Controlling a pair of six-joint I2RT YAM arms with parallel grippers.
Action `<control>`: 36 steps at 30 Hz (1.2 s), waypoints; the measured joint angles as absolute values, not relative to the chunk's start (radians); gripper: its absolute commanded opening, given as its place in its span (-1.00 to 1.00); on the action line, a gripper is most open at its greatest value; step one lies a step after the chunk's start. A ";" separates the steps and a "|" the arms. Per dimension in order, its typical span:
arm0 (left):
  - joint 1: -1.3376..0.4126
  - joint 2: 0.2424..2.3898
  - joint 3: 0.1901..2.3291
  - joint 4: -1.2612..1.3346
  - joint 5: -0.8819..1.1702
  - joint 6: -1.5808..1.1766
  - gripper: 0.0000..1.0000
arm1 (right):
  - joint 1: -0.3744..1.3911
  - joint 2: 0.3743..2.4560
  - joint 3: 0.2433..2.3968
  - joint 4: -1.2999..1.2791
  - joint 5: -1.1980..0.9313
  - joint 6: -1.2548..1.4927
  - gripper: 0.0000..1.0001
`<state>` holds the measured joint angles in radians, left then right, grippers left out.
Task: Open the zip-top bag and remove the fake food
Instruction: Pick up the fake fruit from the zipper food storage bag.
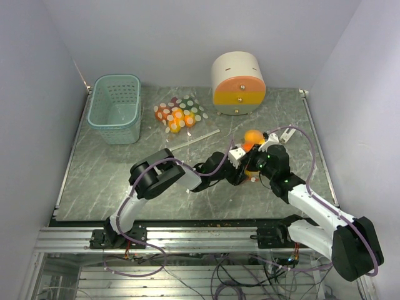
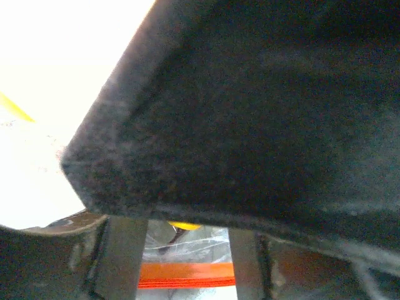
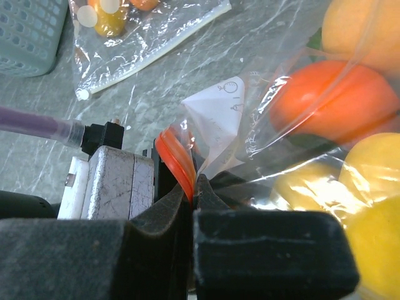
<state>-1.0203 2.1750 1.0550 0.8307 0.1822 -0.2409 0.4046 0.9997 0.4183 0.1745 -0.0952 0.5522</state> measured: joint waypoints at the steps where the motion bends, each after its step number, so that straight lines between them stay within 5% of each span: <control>1: -1.021 2.178 1.058 0.833 0.182 -0.241 -0.07 | 0.403 1.000 0.418 0.175 -0.091 0.554 -1.00; 8: -1.023 2.194 1.072 0.845 0.183 -0.238 -0.85 | 0.399 1.000 0.414 0.183 -0.079 0.555 -1.00; 36: -0.979 1.801 0.767 0.719 0.137 -0.244 -0.86 | 0.288 1.131 0.454 0.160 -0.033 0.519 -1.00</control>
<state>-0.9787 1.8008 0.7673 0.7185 0.1371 -0.2440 0.2882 1.1309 0.4541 0.1596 -0.0326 0.5186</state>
